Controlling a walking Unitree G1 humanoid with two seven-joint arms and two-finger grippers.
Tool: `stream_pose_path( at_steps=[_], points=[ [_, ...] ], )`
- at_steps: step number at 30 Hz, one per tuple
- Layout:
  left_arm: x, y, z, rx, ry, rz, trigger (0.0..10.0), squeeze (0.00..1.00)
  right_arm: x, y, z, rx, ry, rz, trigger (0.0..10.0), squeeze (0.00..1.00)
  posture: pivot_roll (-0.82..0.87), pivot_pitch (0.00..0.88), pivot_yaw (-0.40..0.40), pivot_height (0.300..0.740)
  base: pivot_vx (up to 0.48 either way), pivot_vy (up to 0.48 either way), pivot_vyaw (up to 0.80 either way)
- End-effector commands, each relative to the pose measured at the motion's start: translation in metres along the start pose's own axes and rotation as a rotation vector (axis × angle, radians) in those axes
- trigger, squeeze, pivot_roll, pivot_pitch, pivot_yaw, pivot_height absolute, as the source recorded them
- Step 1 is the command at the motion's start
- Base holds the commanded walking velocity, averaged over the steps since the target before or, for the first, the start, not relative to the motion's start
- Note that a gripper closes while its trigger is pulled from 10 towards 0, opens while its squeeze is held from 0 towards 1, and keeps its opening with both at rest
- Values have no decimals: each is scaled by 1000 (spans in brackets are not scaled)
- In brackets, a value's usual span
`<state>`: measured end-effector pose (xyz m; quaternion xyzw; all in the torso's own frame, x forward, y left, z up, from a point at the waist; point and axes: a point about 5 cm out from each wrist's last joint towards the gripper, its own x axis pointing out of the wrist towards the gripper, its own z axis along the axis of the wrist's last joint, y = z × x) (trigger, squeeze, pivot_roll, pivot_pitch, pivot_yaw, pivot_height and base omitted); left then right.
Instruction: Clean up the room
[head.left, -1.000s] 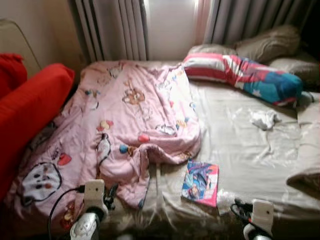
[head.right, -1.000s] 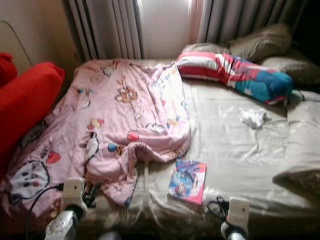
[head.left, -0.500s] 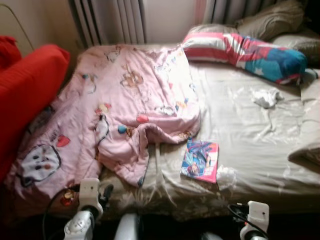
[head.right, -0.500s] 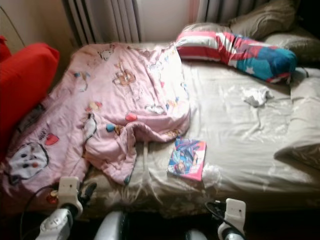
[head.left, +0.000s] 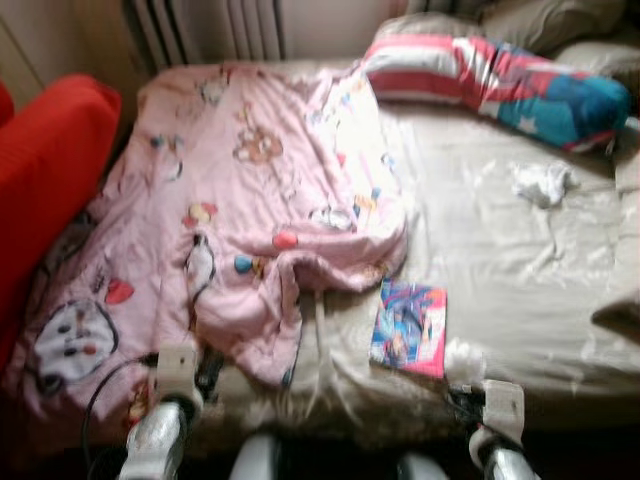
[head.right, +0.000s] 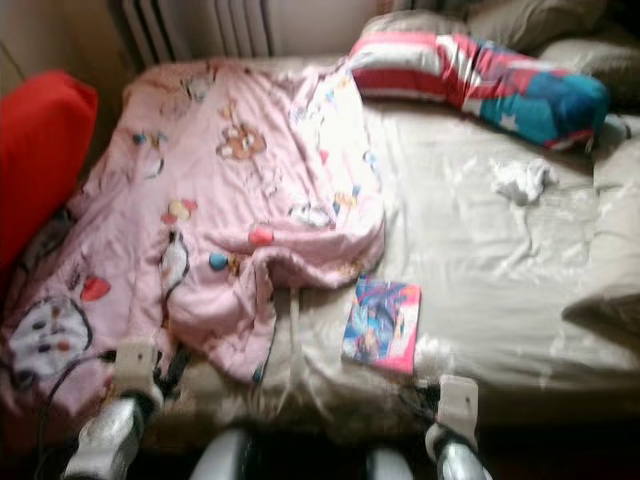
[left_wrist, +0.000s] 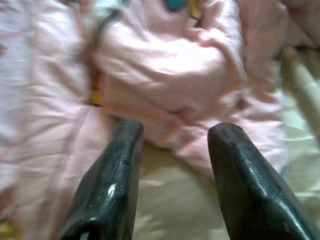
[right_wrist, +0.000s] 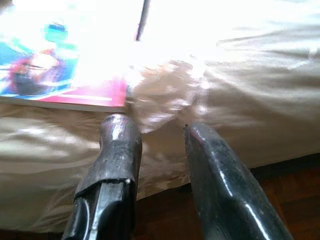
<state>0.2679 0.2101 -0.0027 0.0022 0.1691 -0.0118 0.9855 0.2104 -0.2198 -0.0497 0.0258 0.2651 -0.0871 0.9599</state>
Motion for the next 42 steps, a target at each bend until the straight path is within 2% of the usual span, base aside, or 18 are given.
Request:
stream_pose_path(
  at_steps=[1,14,15,16,17,20,28,40,41,42],
  points=[
    [-3,5,-5,14,25,8,10000,0,-1,3,-4,20,15,2,10000,0,-74,193,40,642,319,0,0],
    [-3,4,-6,12,41,-7,10000,0,3,2,2,78,12,-23,10000,0,-72,215,54,642,68,0,0],
    [-2,5,-5,14,41,-8,10000,0,4,3,3,87,10,-14,10000,792,-71,216,55,642,0,0,0],
    [-2,5,-5,14,41,-8,10000,0,4,3,3,87,10,-14,10000,792,-71,216,55,642,0,0,0],
    [-3,5,-5,16,41,-8,10000,0,5,3,6,78,7,-7,10000,1000,-68,219,58,642,0,0,0],
    [-3,6,-5,18,41,-8,10000,0,8,4,11,64,3,-5,10000,1000,-56,224,66,642,0,0,0],
    [-4,15,0,46,28,-6,10000,0,23,6,40,122,-40,-24,10000,1000,-22,254,105,642,0,0,0],
    [-2,19,10,78,0,-26,10000,0,31,20,55,179,-50,3,10000,1000,30,295,156,642,0,0,0],
    [-2,19,11,78,-2,-26,10000,0,32,21,56,177,-51,4,10000,969,34,295,156,642,0,0,0],
    [-3,21,12,85,-7,-25,10000,0,34,23,61,175,-52,6,10000,0,45,298,160,642,0,0,0]
  ],
)
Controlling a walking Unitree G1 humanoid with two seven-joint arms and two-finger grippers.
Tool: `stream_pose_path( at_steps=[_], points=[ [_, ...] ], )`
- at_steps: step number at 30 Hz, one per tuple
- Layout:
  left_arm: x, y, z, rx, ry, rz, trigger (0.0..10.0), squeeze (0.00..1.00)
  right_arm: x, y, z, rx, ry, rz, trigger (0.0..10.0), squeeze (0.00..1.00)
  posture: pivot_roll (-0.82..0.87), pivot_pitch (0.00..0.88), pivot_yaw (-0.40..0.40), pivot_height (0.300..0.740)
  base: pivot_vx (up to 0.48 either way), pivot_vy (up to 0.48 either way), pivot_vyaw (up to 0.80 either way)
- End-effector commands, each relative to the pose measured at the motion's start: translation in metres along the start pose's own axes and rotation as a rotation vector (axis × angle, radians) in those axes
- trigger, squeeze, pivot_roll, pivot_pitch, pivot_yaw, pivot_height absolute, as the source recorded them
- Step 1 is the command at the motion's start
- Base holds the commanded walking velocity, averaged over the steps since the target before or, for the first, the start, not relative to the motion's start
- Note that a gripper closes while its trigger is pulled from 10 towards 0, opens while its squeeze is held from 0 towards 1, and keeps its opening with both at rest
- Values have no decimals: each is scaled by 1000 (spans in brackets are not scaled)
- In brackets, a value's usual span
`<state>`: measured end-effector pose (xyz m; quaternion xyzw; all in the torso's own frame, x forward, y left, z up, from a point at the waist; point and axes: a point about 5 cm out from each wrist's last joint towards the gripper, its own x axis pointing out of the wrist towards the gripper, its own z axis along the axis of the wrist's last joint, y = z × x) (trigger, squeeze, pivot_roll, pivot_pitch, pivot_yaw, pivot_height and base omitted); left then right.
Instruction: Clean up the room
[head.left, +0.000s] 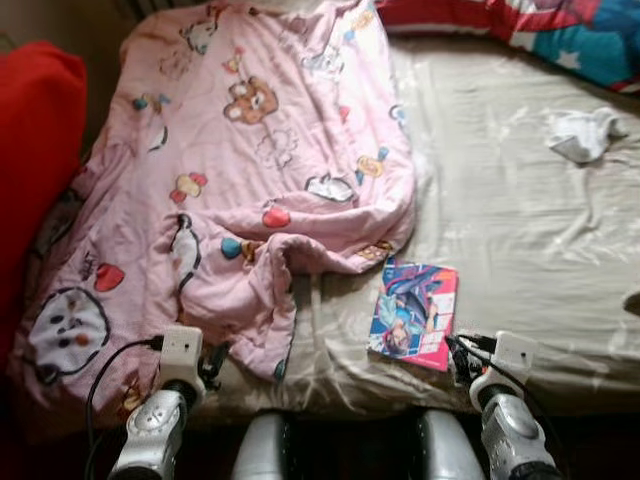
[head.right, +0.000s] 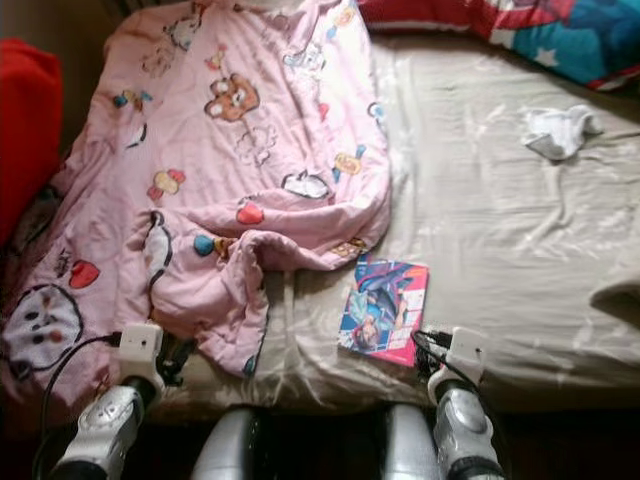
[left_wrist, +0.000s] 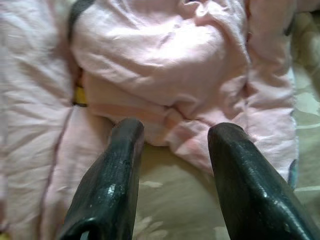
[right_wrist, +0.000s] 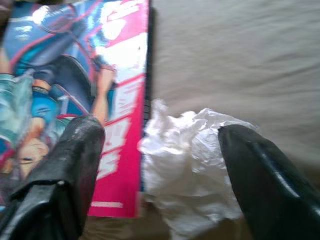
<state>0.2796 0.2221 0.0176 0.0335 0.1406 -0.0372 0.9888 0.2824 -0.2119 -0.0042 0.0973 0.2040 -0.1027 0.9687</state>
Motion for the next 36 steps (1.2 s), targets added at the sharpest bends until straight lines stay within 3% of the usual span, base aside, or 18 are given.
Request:
stream_pose_path(
  at_steps=[1,13,23,24,25,36],
  points=[
    [-11,11,-12,21,50,14,10000,0,-2,1,-10,19,57,-13,10000,0,59,297,165,642,0,0,0],
    [-24,19,-19,37,71,28,10000,0,1,-9,-2,2,54,-126,10000,0,81,304,173,642,0,0,0],
    [-29,21,-20,45,83,32,10000,0,-4,-16,-16,3,136,-157,10000,0,95,307,176,642,0,0,0],
    [-29,22,-20,46,84,32,10000,0,-4,-15,-16,2,135,-156,7569,0,98,308,178,642,0,0,0],
    [-30,22,-20,47,86,32,10000,0,-4,-14,-16,0,135,-151,0,0,98,309,180,642,0,0,0],
    [-33,23,-21,61,101,32,10000,0,-5,-12,-20,-6,147,-152,0,0,108,323,189,642,0,0,0]
  ],
)
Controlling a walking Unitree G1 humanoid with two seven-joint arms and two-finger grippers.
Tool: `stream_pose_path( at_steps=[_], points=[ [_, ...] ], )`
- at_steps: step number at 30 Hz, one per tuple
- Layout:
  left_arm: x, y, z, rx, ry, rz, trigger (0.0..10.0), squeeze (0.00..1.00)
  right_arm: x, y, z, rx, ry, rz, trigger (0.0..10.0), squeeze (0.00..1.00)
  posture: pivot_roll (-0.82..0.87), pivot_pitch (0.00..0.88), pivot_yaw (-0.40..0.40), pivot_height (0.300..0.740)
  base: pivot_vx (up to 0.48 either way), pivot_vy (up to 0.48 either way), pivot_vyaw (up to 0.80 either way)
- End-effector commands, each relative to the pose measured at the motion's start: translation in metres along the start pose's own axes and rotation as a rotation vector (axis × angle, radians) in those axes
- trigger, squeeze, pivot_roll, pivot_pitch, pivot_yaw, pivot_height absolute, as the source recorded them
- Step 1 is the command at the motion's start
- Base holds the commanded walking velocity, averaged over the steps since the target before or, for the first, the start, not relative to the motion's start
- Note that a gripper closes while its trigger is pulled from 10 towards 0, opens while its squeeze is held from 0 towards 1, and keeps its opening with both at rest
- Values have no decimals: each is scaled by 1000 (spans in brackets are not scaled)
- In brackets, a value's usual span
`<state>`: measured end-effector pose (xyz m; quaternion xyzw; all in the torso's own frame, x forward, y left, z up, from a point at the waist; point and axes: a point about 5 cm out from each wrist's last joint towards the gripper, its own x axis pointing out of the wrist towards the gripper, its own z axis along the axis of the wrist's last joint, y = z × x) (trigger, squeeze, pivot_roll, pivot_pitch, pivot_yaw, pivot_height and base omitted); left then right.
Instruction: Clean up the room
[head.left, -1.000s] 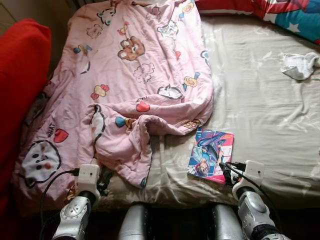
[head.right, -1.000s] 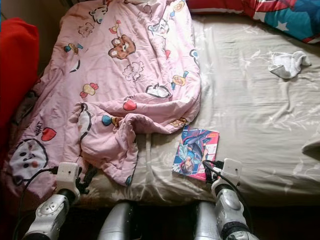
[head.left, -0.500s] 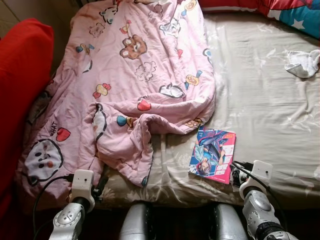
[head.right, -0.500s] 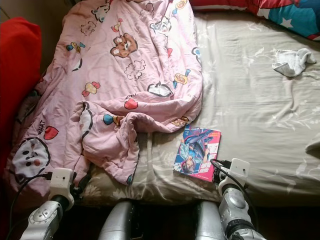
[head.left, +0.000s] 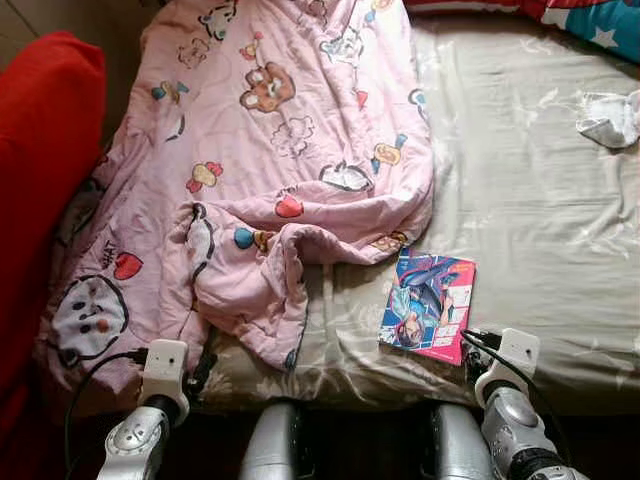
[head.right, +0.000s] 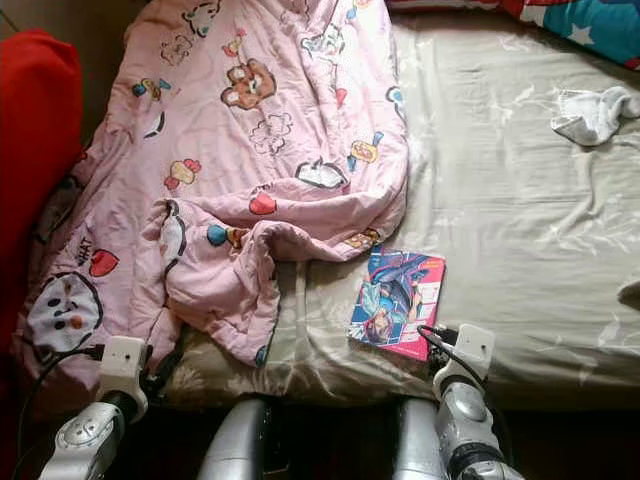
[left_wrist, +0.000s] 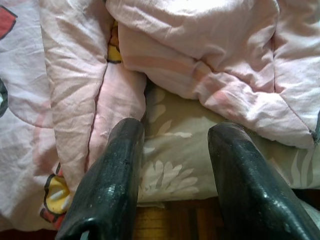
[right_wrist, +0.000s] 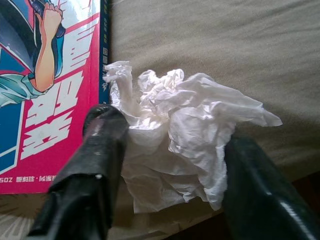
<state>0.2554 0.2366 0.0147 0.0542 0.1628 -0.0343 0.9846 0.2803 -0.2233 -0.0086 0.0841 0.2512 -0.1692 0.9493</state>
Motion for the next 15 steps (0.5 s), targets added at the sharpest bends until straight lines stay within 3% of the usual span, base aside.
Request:
stream_pose_path(
  at_steps=[1,15],
  points=[
    [-10,10,-11,22,55,23,10000,0,-5,-1,-19,-5,64,-6,0,0,109,326,190,642,0,0,0],
    [-11,13,-13,26,66,38,10000,0,-5,1,-18,2,61,-2,0,0,118,320,190,642,0,0,0]
  ],
)
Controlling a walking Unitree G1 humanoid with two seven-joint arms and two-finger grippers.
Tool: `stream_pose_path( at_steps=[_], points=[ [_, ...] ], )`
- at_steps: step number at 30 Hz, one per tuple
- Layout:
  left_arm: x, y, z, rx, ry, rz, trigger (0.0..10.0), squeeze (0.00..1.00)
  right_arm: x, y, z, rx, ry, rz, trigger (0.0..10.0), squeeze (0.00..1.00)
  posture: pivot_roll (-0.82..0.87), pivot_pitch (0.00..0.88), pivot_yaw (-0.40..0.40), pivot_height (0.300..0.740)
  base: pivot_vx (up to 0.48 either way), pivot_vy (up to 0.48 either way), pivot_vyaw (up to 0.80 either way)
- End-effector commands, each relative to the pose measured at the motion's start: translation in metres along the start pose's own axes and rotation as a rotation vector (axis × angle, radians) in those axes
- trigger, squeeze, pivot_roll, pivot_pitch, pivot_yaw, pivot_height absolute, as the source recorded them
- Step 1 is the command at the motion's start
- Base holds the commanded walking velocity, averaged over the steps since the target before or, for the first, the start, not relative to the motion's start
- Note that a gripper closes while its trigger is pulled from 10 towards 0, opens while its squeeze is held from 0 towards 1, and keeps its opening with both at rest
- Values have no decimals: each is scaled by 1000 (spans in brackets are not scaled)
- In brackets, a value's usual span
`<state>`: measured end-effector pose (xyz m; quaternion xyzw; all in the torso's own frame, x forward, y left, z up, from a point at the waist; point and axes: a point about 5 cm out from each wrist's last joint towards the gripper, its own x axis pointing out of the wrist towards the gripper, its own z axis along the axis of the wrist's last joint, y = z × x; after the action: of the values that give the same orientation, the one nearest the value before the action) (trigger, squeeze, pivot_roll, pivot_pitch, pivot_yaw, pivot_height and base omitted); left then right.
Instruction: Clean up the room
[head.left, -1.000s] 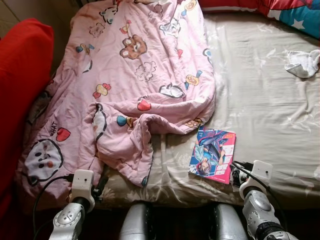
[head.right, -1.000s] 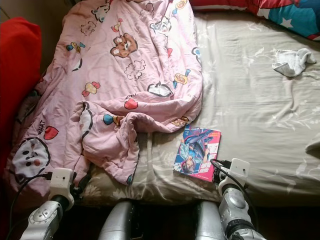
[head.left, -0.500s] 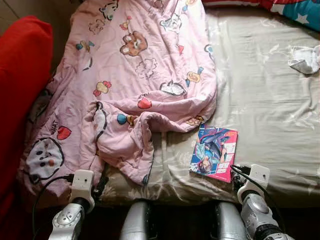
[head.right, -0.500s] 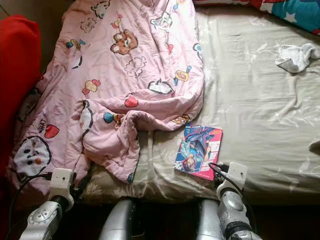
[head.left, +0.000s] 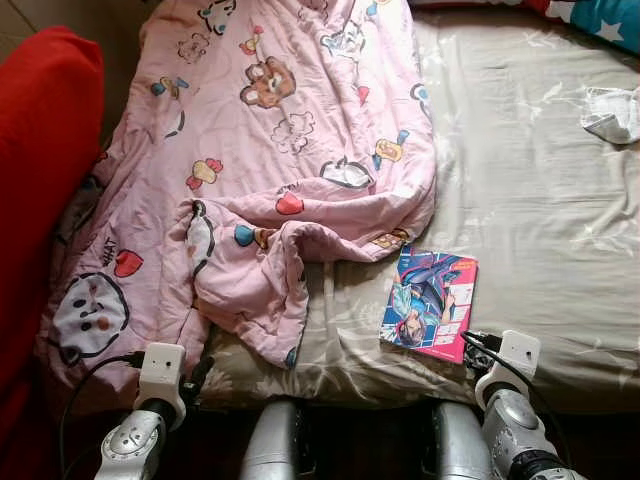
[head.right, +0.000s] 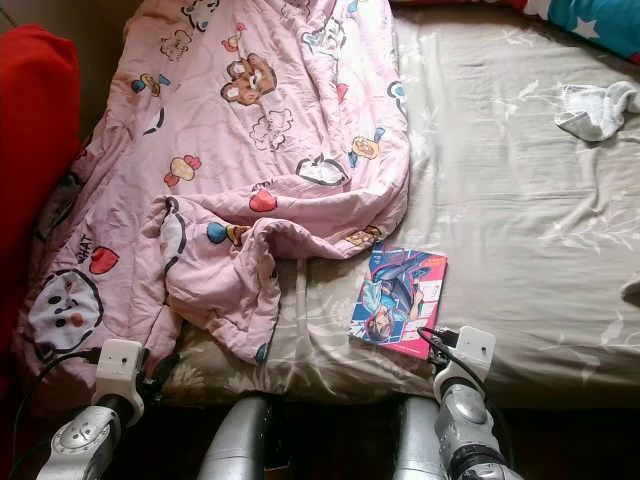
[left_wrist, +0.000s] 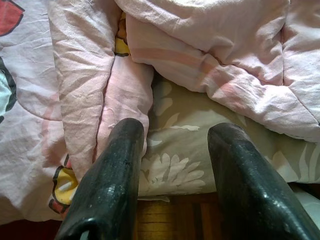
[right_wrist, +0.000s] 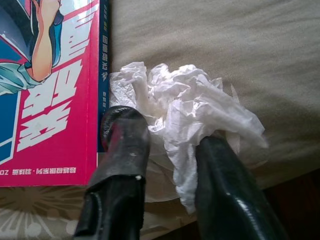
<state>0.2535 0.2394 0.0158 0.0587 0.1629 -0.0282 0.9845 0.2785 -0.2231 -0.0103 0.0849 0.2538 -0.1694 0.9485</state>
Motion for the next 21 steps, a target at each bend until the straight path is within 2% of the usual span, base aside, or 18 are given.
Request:
stream_pose_path(
  at_steps=[1,16,21],
  points=[
    [-8,10,-13,19,65,26,10000,0,-4,2,-16,0,54,0,0,0,117,316,188,642,0,0,0],
    [-1,3,-21,-1,104,49,10000,0,-4,-4,-13,-9,45,-7,0,0,87,257,150,642,0,0,0],
    [3,-2,-27,-28,135,78,10000,0,-5,-9,-15,-30,21,-18,0,0,55,170,110,642,0,0,0]
  ],
)
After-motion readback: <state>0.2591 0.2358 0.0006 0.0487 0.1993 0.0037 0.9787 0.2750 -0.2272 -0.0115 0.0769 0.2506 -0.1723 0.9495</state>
